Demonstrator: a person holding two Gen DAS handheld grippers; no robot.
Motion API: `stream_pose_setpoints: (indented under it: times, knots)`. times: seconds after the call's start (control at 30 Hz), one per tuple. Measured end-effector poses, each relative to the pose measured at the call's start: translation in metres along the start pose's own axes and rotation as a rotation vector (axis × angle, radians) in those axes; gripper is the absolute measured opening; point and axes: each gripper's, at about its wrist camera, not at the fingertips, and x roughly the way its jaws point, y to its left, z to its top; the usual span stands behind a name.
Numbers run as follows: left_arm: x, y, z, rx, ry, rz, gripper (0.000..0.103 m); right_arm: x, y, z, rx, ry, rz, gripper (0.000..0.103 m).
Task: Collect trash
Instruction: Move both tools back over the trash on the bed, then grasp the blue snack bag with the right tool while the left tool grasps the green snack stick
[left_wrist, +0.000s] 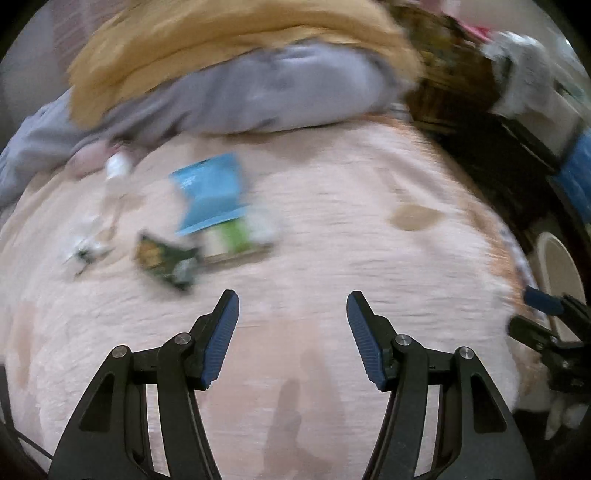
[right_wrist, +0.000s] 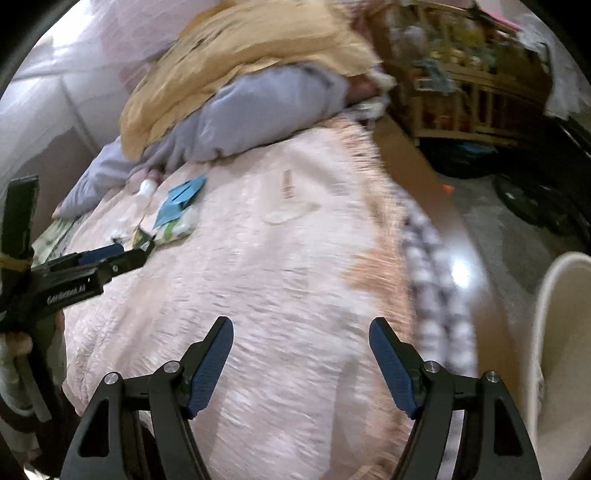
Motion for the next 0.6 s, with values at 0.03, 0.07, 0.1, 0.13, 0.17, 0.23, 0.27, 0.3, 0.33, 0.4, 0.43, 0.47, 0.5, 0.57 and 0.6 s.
stream_pose_setpoints:
  times: [0.03, 0.07, 0.1, 0.13, 0.17, 0.23, 0.27, 0.3, 0.33, 0.4, 0.43, 0.47, 0.5, 0.57, 0.6]
  knots:
    - [0.003, 0.014, 0.0, -0.028, 0.004, 0.012, 0.06, 0.005, 0.005, 0.003, -0.012, 0.007, 0.006, 0.074]
    - [0.007, 0.028, 0.0, -0.063, 0.007, 0.026, 0.06, 0.011, 0.012, 0.006, -0.025, 0.015, 0.013, 0.074]
    - [0.011, 0.046, -0.001, -0.105, 0.008, 0.043, 0.06, 0.018, 0.019, 0.01, -0.038, 0.023, 0.023, 0.074]
    - [0.015, 0.057, -0.001, -0.134, 0.01, 0.055, 0.06, 0.024, 0.025, 0.014, -0.05, 0.03, 0.032, 0.074]
    - [0.021, 0.073, -0.001, -0.178, 0.017, 0.065, 0.06, 0.028, 0.029, 0.017, -0.059, 0.035, 0.037, 0.074]
    - [0.033, 0.099, 0.0, -0.261, 0.028, 0.054, 0.06, 0.039, 0.039, 0.023, -0.079, 0.046, 0.049, 0.074]
    - [0.038, 0.11, 0.002, -0.298, 0.031, 0.04, 0.06, 0.044, 0.043, 0.026, -0.089, 0.051, 0.055, 0.074]
    - [0.042, 0.117, 0.003, -0.327, 0.03, 0.028, 0.06, 0.05, 0.049, 0.032, -0.1, 0.055, 0.063, 0.074]
    - [0.046, 0.123, 0.005, -0.35, 0.027, 0.013, 0.06, 0.055, 0.054, 0.036, -0.105, 0.058, 0.069, 0.074]
    - [0.055, 0.132, 0.009, -0.385, 0.021, -0.016, 0.06, 0.066, 0.063, 0.048, -0.108, 0.064, 0.094, 0.074]
    - [0.06, 0.135, 0.011, -0.399, 0.023, -0.021, 0.06, 0.071, 0.067, 0.054, -0.108, 0.067, 0.107, 0.074]
    - [0.065, 0.136, 0.014, -0.414, 0.027, -0.024, 0.059, 0.077, 0.072, 0.059, -0.111, 0.07, 0.12, 0.074]
    - [0.071, 0.137, 0.015, -0.427, 0.031, -0.033, 0.059, 0.083, 0.077, 0.066, -0.118, 0.073, 0.129, 0.075]
    - [0.081, 0.138, 0.019, -0.436, 0.04, -0.055, 0.059, 0.095, 0.088, 0.079, -0.136, 0.077, 0.129, 0.075]
    - [0.085, 0.138, 0.02, -0.427, 0.045, -0.057, 0.055, 0.102, 0.095, 0.087, -0.144, 0.078, 0.133, 0.076]
